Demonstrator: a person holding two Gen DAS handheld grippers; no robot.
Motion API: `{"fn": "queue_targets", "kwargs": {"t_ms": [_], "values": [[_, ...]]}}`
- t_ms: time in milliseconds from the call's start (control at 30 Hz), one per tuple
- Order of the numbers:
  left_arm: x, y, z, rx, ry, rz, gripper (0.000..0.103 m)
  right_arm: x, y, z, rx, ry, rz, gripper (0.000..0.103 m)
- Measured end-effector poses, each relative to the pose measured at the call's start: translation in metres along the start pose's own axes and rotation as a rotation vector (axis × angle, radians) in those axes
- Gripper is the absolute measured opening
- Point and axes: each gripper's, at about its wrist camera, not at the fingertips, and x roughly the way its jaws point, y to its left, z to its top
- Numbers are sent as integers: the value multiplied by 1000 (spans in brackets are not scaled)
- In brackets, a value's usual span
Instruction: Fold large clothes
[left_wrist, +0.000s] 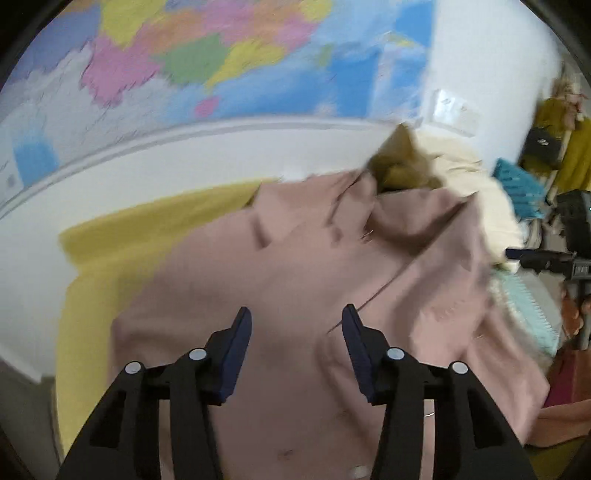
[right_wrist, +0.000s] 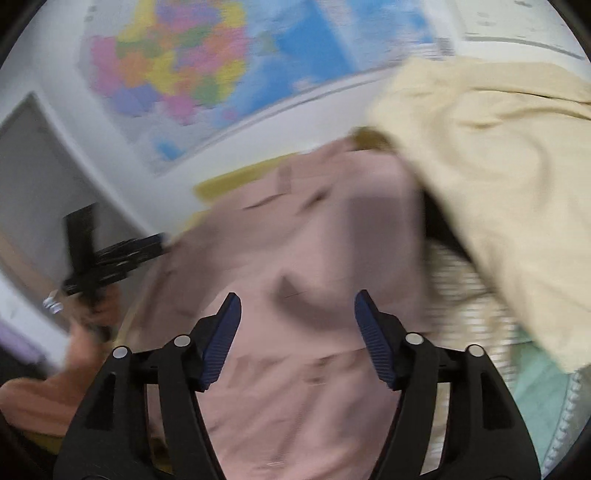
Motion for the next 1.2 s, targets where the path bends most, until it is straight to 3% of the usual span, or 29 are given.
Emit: {"fn": "queue_targets", "kwargs": {"t_ms": [33,67,100,167,267,367,400,433,467,500,533,600,733,767,833,867,900,967,1000,1033,1067,1200], "values": [[1,4,-9,-6,23,-17,58,1,-8,0,6,-7,-26,65],[7,7,-12,-17,39,-34,70,3,-16,0,15,-15,-46,67],[10,7,-18,-18,61,-53,73,8,-23,1,11,-19,-80,69],[19,0,-33,13,92,-100,75,19,-29,3,-16,-18,-132,80],[34,-28,-50,50,141,-191,82,37,-32,8,-66,-3,-149,83],[58,-46,-61,118,208,-188,80,71,-36,18,-106,40,-174,83],[66,-52,-63,136,231,-165,68,79,-39,20,-103,52,-180,78],[74,-57,-64,158,244,-135,60,87,-44,21,-88,66,-179,47],[76,-59,-62,174,228,-101,41,92,-47,22,-78,85,-164,12],[75,-57,-58,184,216,-102,9,96,-51,25,-70,101,-145,5],[74,-54,-52,170,216,-108,1,93,-56,27,-53,86,-153,4],[69,-45,-37,155,175,-74,2,76,-66,34,-15,42,-166,3],[60,-23,3,163,79,105,2,52,-87,42,76,1,-173,3],[60,-18,9,166,54,150,3,57,-89,41,77,25,-180,3],[67,-5,20,145,52,183,15,69,-92,39,77,58,-225,6],[70,-2,21,135,73,155,38,72,-94,38,87,63,-228,10],[73,3,21,126,95,99,49,72,-98,36,102,68,-217,13],[67,4,8,125,113,8,54,69,-100,33,127,67,-200,24],[66,2,-1,139,133,-31,64,65,-97,29,120,61,-194,29],[65,-3,-7,155,148,-60,70,59,-92,26,105,53,-189,45],[63,-9,-17,179,156,-89,74,53,-86,22,86,43,-194,54],[73,-28,-47,261,246,-54,70,38,-64,15,5,12,-222,56]]}}
